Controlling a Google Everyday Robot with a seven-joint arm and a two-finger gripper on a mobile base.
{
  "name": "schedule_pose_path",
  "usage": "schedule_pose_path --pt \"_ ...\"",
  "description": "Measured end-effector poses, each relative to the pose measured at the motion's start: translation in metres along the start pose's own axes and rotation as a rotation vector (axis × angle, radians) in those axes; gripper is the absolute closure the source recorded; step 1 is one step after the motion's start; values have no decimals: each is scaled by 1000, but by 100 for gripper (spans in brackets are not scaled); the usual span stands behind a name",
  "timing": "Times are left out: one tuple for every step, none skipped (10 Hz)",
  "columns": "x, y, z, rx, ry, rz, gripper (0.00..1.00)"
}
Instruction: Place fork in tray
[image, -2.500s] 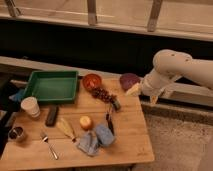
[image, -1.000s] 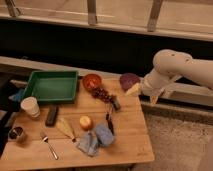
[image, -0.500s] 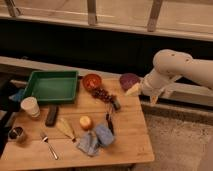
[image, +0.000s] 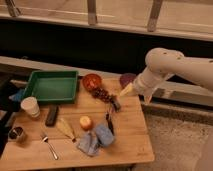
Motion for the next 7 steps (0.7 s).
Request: schedule_pose_path --pt "8 33 9 -5 12 -65 20" --pt "15 57 16 -8 22 -109 20" --pt "24 81 23 -11 34 -152 20" --pt "35 110 31 -19 47 -202 20" --pt "47 144 40 -37 63 -258 20" --pt "59 172 46 -53 76 -300 20" --pt "75 204 49 -68 78 -336 20"
